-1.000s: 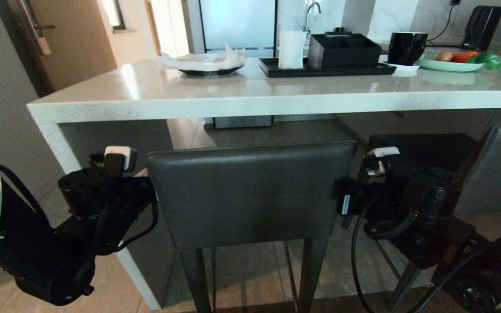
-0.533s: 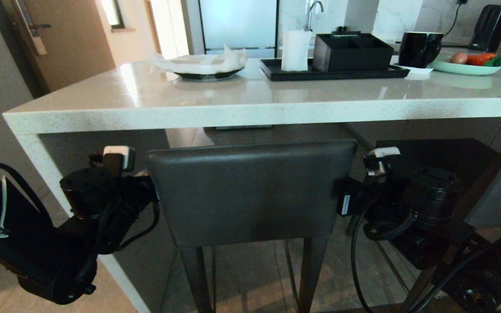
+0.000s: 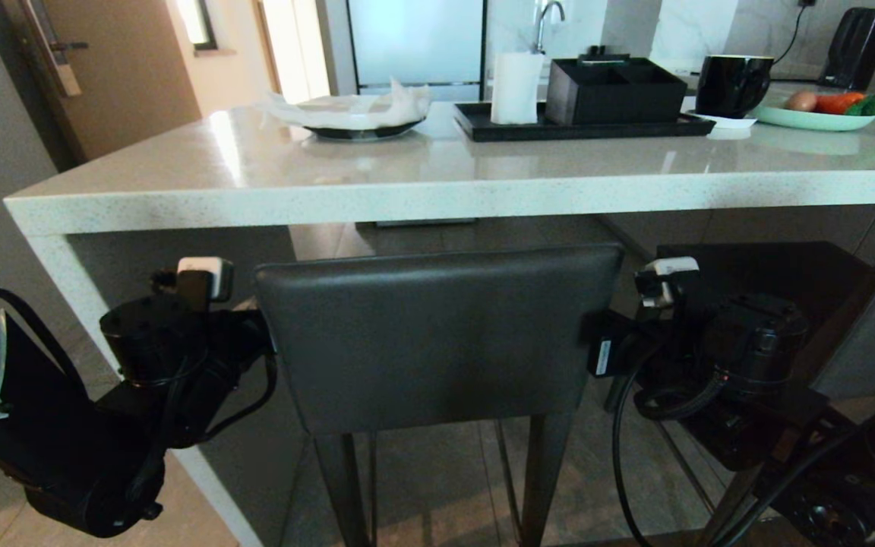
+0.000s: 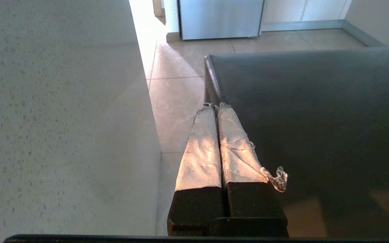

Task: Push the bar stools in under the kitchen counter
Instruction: Push the gray chair back under the dining table

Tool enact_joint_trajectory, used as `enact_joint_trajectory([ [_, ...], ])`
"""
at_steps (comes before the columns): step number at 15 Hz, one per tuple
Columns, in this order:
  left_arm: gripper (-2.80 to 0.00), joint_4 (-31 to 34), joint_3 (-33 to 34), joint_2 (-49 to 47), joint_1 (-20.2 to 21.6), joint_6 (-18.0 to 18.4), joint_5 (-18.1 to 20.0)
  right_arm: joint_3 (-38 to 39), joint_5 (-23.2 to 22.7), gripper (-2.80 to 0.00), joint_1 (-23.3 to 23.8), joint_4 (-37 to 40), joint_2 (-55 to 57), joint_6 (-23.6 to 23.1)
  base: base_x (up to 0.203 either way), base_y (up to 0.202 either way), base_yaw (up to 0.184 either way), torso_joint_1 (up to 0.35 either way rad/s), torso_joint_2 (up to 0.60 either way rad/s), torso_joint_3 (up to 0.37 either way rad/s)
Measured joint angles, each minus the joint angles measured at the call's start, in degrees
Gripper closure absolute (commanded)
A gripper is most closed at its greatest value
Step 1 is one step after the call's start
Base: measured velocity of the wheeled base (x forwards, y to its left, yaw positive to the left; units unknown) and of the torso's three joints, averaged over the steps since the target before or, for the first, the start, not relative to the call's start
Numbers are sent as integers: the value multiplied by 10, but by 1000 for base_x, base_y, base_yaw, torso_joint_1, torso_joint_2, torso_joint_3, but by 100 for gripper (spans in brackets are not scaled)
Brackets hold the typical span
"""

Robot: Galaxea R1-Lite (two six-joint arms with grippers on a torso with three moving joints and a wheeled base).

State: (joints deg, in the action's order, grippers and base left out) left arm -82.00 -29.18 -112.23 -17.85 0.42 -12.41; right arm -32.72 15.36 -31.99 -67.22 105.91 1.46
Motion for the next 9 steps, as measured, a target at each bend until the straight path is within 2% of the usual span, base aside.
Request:
enact_joint_trajectory([
  [2,0,-17,16,6,15,-8,22,3,-4,0,8,4,-11,2,0,0,0,0,0,0],
  [4,0,-28,30,19,34,-33,48,5,-7,0,20,9,-22,1,0,0,0,0,0,0],
  [9,0,-35,73,50,75,-40,48,46,-5,0,46,3,-62,3,0,0,0,0,0,0],
])
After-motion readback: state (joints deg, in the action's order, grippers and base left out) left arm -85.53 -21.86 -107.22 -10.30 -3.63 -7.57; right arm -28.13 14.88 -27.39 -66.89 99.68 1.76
